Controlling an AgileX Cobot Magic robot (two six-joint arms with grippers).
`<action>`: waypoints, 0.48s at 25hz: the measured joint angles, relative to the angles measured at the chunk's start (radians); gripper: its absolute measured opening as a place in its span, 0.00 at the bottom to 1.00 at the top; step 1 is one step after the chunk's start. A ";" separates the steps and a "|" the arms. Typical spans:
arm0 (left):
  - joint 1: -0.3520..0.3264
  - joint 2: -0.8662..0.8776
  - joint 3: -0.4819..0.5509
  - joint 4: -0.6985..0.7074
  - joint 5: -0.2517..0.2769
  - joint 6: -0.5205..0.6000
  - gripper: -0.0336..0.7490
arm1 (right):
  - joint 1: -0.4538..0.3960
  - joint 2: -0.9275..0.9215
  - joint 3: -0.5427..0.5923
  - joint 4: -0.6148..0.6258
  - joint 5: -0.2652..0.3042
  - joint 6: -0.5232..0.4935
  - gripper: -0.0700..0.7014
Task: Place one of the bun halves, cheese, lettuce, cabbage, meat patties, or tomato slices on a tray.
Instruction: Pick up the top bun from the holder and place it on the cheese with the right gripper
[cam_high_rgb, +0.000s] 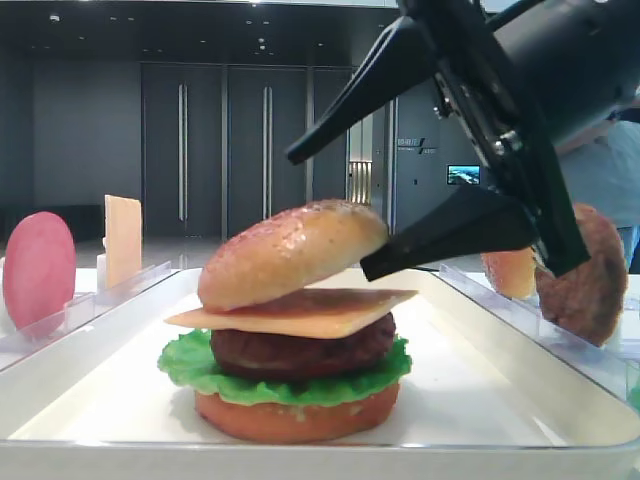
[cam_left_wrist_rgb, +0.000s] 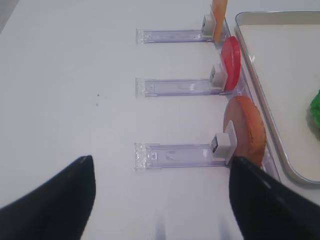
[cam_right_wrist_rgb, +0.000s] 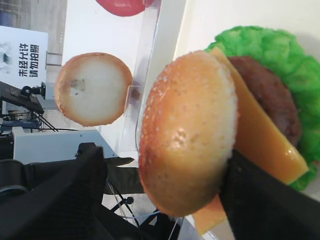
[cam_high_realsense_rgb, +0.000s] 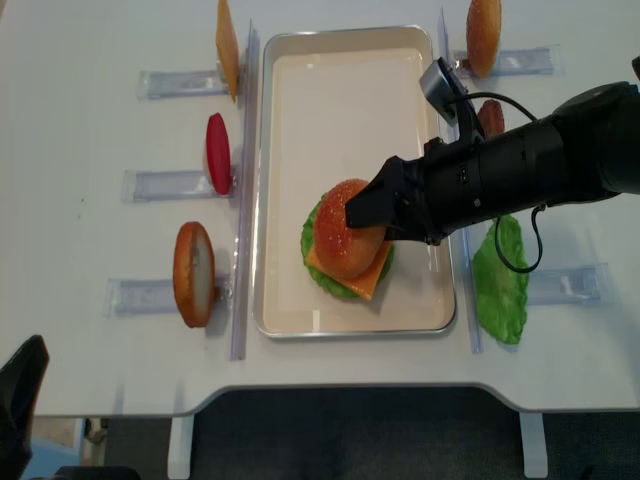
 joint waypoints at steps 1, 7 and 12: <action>0.000 0.000 0.000 0.000 0.000 0.000 0.86 | 0.000 0.000 0.000 -0.007 -0.004 0.007 0.70; 0.000 0.000 0.000 0.000 0.000 0.000 0.86 | 0.000 -0.009 0.000 -0.040 -0.045 0.036 0.70; 0.000 0.000 0.000 0.000 0.000 0.000 0.86 | 0.000 -0.048 0.000 -0.086 -0.082 0.080 0.70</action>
